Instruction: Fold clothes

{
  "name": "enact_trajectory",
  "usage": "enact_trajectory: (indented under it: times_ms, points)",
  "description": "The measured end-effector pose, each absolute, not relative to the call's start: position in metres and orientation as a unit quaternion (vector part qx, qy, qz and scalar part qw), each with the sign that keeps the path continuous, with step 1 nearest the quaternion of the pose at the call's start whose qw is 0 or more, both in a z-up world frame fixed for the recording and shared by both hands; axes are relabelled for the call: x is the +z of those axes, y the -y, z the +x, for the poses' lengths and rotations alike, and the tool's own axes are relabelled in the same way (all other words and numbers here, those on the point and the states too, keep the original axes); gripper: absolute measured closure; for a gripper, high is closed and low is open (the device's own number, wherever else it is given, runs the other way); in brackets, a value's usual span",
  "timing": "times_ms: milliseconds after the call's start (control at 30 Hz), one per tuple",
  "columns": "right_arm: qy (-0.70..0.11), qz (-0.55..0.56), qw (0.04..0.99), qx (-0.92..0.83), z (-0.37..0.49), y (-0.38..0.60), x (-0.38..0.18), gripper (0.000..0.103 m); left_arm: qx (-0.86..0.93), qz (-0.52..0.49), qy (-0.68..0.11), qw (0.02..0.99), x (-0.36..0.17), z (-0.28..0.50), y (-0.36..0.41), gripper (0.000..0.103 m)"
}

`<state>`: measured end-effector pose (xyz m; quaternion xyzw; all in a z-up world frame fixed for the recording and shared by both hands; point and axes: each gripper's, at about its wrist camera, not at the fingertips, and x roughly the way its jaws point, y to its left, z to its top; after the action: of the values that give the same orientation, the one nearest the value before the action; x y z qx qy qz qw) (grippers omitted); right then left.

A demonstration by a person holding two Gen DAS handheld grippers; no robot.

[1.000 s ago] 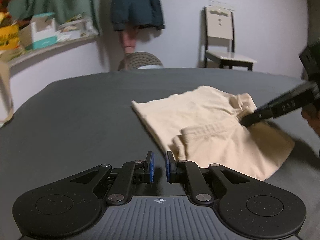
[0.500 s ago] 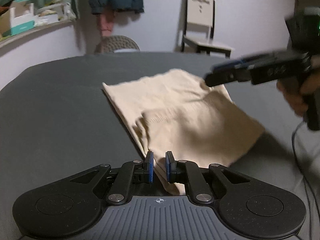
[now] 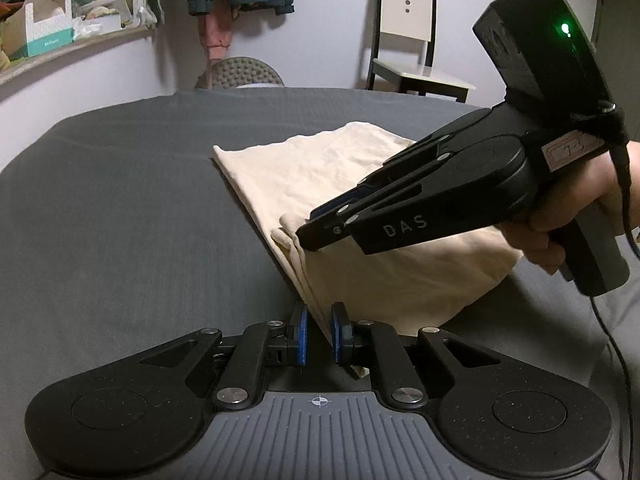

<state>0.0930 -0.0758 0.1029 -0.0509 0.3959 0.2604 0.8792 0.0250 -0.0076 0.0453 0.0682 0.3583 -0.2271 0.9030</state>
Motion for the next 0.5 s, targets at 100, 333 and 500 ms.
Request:
enact_trajectory:
  times_ms: [100, 333, 500]
  points:
    - [-0.387, -0.047, 0.881, 0.267, 0.085, 0.084, 0.116, 0.087, -0.222, 0.084, -0.336, 0.912, 0.05, 0.021, 0.007, 0.092]
    - [-0.346, -0.194, 0.873, 0.285, 0.005, 0.101, 0.14, 0.062, -0.239, 0.15, -0.291, 0.914, 0.065, 0.007, 0.016, 0.091]
    - [-0.296, -0.398, 0.823, 0.275, -0.057, 0.081, 0.118, 0.05, -0.262, 0.209, -0.272, 0.902, 0.072, -0.008, 0.024, 0.09]
